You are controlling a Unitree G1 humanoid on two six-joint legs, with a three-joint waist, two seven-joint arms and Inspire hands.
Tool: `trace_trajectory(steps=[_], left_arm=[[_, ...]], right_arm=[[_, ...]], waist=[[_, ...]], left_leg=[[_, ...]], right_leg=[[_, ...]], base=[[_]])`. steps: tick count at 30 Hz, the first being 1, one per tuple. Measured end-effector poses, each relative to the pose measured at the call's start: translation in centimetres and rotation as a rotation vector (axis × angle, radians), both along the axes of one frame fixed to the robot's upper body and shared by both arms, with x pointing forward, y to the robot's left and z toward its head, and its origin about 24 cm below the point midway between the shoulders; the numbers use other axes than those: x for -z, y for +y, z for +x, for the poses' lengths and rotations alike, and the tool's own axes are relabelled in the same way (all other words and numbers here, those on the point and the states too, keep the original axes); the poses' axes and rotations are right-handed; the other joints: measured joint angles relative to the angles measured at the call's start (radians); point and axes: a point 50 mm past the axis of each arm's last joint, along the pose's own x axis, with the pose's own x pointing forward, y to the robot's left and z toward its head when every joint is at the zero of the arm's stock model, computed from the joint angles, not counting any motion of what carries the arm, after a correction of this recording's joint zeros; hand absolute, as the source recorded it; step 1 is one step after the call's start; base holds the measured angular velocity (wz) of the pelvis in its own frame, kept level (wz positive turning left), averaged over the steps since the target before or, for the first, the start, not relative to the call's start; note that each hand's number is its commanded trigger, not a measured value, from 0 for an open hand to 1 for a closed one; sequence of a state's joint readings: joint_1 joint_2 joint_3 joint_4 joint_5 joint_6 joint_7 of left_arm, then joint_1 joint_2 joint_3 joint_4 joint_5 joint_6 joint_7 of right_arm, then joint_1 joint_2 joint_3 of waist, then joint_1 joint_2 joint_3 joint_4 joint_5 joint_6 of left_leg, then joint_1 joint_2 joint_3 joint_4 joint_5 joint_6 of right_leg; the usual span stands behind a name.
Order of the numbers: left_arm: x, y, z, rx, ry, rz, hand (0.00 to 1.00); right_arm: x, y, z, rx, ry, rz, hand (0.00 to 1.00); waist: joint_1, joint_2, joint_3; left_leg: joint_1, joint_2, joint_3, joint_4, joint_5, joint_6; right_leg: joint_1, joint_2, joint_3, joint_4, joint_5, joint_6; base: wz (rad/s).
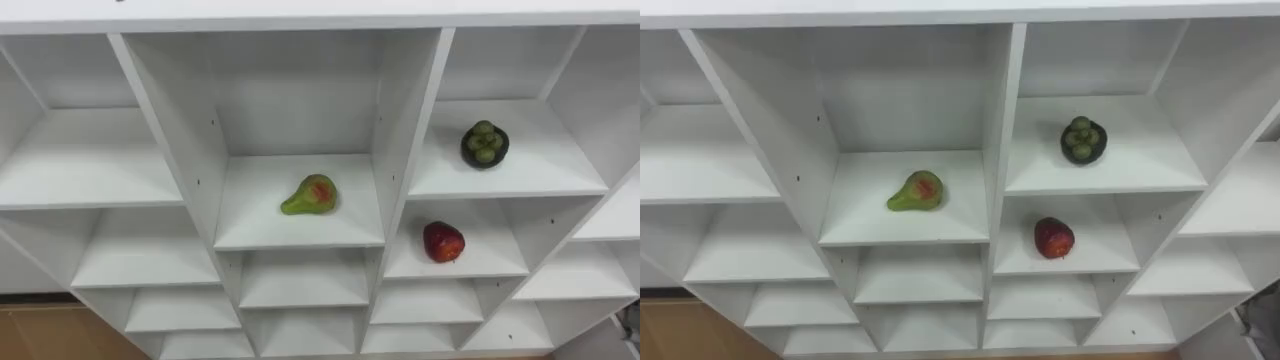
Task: Collect fruits from the closet
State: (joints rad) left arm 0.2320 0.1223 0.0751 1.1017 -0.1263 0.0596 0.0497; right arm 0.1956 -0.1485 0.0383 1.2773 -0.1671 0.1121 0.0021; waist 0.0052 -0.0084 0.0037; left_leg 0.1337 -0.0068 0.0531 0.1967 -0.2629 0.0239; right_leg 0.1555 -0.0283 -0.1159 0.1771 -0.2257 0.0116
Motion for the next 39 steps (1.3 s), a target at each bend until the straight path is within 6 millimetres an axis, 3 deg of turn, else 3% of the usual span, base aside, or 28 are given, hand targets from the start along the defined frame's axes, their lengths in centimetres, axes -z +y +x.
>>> trace_trajectory(steps=[18, 24, 27, 31, 32, 35, 39], left_arm=[[0.0, 0.2, 0.0, 0.005, 0.005, 0.025, 1.0], [-0.2, 0.4, 0.3, 0.012, -0.011, 0.059, 1.0], [-0.3, 0.5, 0.6, 0.009, -0.052, 0.07, 1.0], [-0.4, 0.6, 1.2, 0.007, -0.092, 0.076, 1.0], [-0.5, 0.6, 1.5, 0.014, -0.112, 0.08, 1.0], [-0.7, 0.8, 1.8, 0.018, -0.133, 0.088, 1.0], [-0.7, 0.8, 2.0, 0.015, -0.154, 0.092, 1.0]], right_arm=[[-0.2, -0.3, 2.5, -0.007, -0.114, -0.064, 0.0], [-0.9, -0.6, 5.3, 0.036, -0.288, -0.114, 0.0], [-1.9, -0.5, 8.1, 0.053, -0.474, -0.131, 0.0], [-3.4, -0.1, 10.1, 0.04, -0.635, -0.147, 0.0], [-4.4, 0.1, 10.9, 0.035, -0.709, -0.154, 0.0], [-6.5, 0.3, 12.8, 0.026, -0.87, -0.176, 0.0], [-8.6, 0.7, 13.8, 0.026, -1.0, -0.204, 0.0]], waist=[[0.0, -0.006, 0.0006], [0.0, -0.008, 0.0], [0.002, -0.008, -0.0002], [0.001, -0.007, -0.002], [0.0, -0.01, -0.0062], [-0.006, -0.004, -0.0065], [-0.007, 0.003, -0.0058]], left_leg=[[-0.006, 0.001, 0.003, -0.001, 0.0, 0.0], [-0.005, 0.001, 0.009, -0.001, 0.0, 0.0], [-0.002, 0.005, 0.024, 0.001, 0.0, 0.0], [-0.012, 0.007, 0.026, 0.003, 0.0, 0.0], [-0.024, 0.007, 0.026, 0.005, 0.0, -0.001], [-0.034, 0.009, 0.028, 0.009, 0.001, -0.002], [-0.035, 0.009, 0.029, 0.008, 0.001, -0.002]], right_leg=[[-0.013, 0.002, 0.01, 0.008, 0.0, 0.0], [-0.015, 0.002, 0.015, 0.008, 0.0, 0.0], [-0.018, 0.006, 0.029, 0.007, 0.002, -0.002], [-0.031, 0.008, 0.031, 0.009, 0.005, -0.003], [-0.041, 0.007, 0.031, 0.009, 0.006, -0.003], [-0.054, 0.009, 0.032, 0.007, 0.01, -0.005], [-0.058, 0.01, 0.033, 0.006, 0.011, -0.005]], base=[[0.0], [-0.02], [-0.12], [-0.03], [0.0], [-0.01], [0.0]])
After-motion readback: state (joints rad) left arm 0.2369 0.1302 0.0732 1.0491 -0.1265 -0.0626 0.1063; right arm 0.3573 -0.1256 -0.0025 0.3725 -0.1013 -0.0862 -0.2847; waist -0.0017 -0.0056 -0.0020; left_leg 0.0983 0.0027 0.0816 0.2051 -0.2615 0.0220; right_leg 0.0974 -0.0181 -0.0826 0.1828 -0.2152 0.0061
